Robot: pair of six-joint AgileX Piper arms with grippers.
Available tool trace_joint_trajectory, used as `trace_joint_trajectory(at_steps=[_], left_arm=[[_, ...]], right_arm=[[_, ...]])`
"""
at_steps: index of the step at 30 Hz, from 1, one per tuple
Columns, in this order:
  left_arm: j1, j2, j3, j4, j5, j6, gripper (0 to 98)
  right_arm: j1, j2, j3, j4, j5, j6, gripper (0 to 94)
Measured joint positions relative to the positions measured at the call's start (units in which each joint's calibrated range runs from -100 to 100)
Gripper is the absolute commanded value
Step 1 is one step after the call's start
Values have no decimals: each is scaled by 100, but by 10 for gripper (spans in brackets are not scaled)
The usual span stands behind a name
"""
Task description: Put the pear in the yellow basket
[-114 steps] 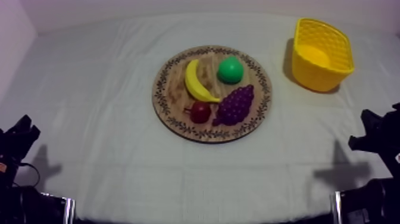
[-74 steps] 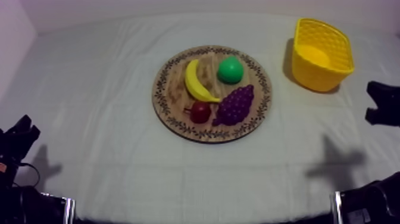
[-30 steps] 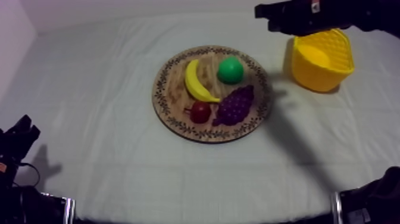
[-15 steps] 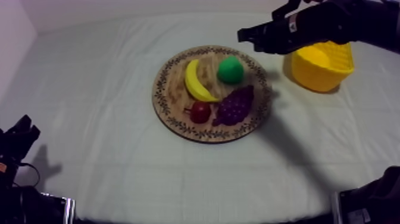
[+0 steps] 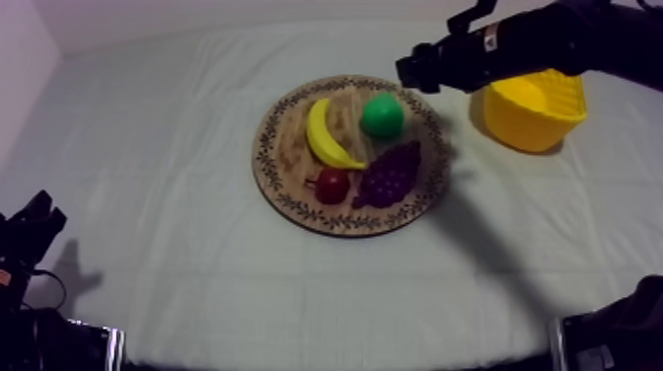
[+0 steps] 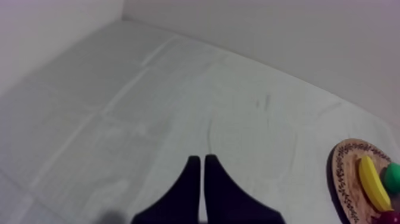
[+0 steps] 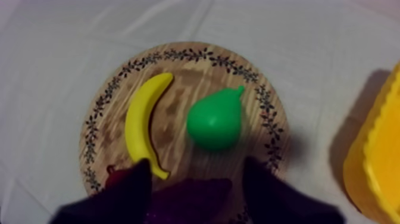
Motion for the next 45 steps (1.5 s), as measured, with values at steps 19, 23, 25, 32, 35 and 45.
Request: trace_joint_trajectory(at_steps=[19, 23, 25, 32, 35, 45], left_arm=[[0, 0, 0, 0, 0, 0, 1], [0, 0, 0, 0, 0, 0, 1], [0, 0, 0, 0, 0, 0, 1], [0, 0, 0, 0, 0, 0, 1], [0, 0, 0, 0, 0, 0, 1], [0, 0, 0, 0, 0, 0, 1]], right_arm=[[-132, 457, 31, 611, -117, -539, 789], [-102, 857, -160, 642, -129, -565, 782], [-73, 1058, -298, 672, -139, -608, 778], [-21, 2027, -992, 1067, -73, -965, 762], [-21, 2495, -1350, 1308, 16, -1160, 755], [1, 3643, -2443, 1686, 375, -1448, 663]])
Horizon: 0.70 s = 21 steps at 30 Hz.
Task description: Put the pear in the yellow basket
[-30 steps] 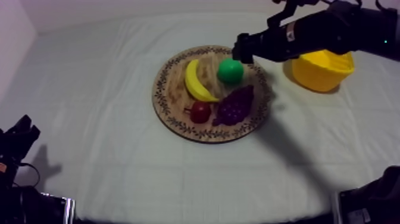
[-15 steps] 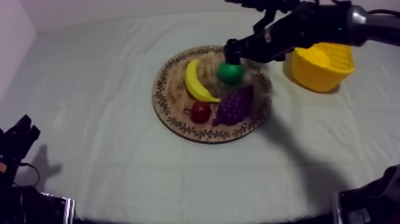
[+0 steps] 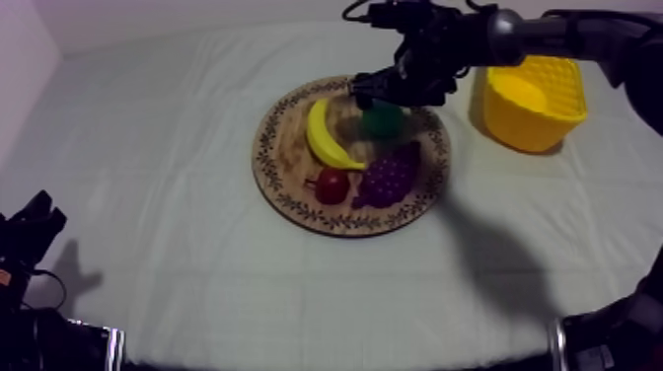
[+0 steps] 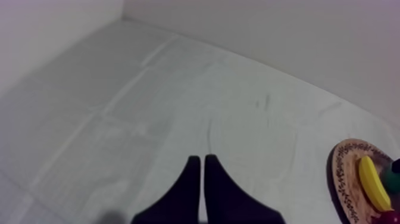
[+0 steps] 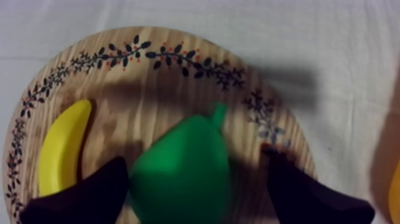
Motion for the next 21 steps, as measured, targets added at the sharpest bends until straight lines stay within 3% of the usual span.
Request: trace_joint_trajectory(at_steps=[10, 15, 21], left_arm=[[0, 0, 0, 0, 0, 0, 1], [0, 0, 0, 0, 0, 0, 1], [0, 0, 0, 0, 0, 0, 1]], right_arm=[[-173, 326, -188, 166, -56, 78, 487], [-235, 405, -240, 300, -79, 0, 477], [-279, 141, -41, 194, 208, 12, 492]])
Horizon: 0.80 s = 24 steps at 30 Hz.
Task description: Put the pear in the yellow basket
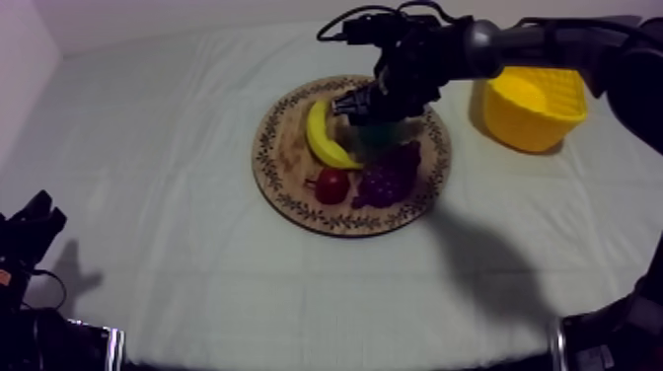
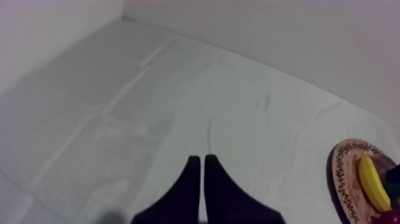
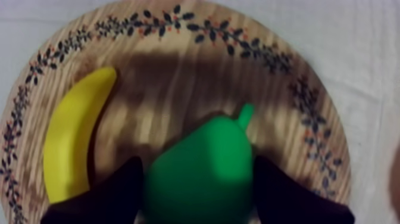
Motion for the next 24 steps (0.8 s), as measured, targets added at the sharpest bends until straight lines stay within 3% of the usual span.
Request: trace_joint_trajectory(at_steps=[4, 12, 17, 24], left_arm=[[0, 0, 0, 0, 0, 0, 1], [0, 0, 0, 0, 0, 0, 1], [0, 0, 0, 0, 0, 0, 1], [0, 0, 0, 0, 0, 0, 1]], right_arm=[[0, -551, 249, -85, 118, 179, 508], [266, -1919, 634, -653, 645, 785, 522], [573, -2739, 890, -933, 941, 1228, 524], [1183, -3512, 1242, -1094, 1029, 1673, 530]])
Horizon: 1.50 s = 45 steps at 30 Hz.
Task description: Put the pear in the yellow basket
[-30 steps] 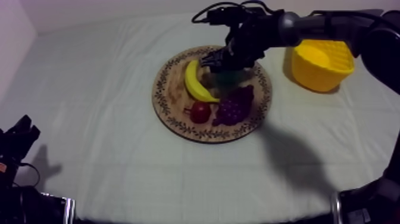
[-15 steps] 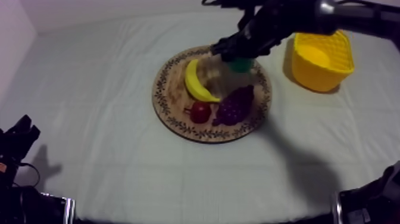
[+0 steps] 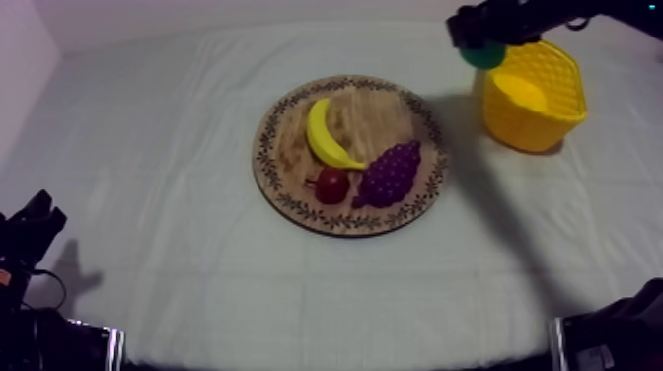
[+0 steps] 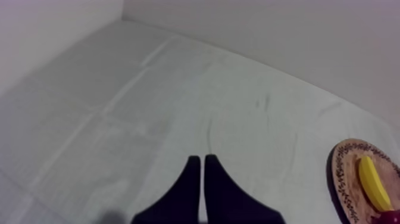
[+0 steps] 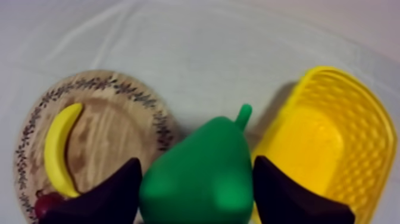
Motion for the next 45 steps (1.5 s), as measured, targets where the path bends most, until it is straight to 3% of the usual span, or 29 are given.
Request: trace_joint_trajectory(at_steps=[15, 30, 40, 43, 45], left_arm=[[0, 0, 0, 0, 0, 0, 1], [0, 0, 0, 0, 0, 0, 1], [0, 0, 0, 0, 0, 4, 1], [0, 0, 0, 0, 0, 4, 1], [0, 0, 0, 0, 0, 4, 1]], right_arm=[[1244, 483, 338, -331, -604, 565, 543], [1508, 2197, -488, -438, -1032, 680, 551], [1572, 2861, -884, -312, -1226, 565, 645], [1580, 2818, -869, -290, -1271, 519, 591], [1584, 2735, -804, -297, -1299, 509, 447]])
